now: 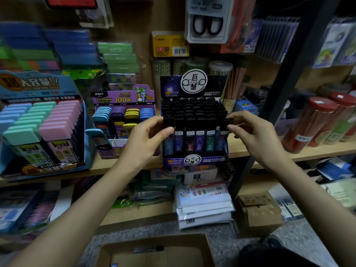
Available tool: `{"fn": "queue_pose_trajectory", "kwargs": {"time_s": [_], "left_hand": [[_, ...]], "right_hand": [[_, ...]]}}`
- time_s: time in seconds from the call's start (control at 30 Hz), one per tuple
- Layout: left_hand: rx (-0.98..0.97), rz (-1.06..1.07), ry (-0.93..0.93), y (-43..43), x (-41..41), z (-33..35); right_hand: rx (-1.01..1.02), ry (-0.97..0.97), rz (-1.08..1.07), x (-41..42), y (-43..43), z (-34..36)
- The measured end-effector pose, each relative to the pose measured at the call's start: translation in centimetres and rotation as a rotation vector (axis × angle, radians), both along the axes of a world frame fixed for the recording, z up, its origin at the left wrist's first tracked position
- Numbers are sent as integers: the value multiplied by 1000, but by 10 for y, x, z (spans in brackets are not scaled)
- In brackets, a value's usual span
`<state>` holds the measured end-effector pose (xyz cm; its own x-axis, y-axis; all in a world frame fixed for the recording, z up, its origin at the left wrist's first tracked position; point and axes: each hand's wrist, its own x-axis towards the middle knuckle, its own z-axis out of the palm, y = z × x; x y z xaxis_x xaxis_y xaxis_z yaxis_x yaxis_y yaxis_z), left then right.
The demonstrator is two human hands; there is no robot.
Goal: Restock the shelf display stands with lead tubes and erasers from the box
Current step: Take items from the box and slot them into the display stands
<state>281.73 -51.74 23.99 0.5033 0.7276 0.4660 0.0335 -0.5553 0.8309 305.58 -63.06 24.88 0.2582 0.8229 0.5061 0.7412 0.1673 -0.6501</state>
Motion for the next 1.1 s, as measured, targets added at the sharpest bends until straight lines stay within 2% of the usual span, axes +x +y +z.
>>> {"fn": "queue_pose_trajectory", "kwargs": {"time_s": [0.07, 0.23, 0.37, 0.43, 0.57, 0.67, 0.73, 0.83, 0.93, 1.1], "left_hand": [[47, 31, 32, 2, -2, 1], [18, 38, 7, 0, -3, 4], [111, 16, 103, -1, -3, -4], [211, 60, 171, -1, -5, -9], [492, 176, 280, -2, -6, -11], [501, 228, 273, -5, -8, -12], [505, 250, 262, -7, -9, -13], [574, 271, 292, -7, -10, -12], [642, 279, 325, -4, -11, -11], [590, 236, 351, -9, -15, -6]], "right_hand": [[2, 12, -8, 0, 0, -2], [-3, 65, -3, -3, 0, -1], [-33, 53, -52, -6, 3, 1], [-57, -50, -99, -9, 4, 2], [15, -448, -227, -20, 0, 1], [134, -616, -221, -27, -3, 2], [119, -663, -164, -31, -2, 0], [11, -658, -106, -40, 0, -12], [45, -567, -128, -46, 2, -18], [27, -509, -129, -46, 0, -13]]}}
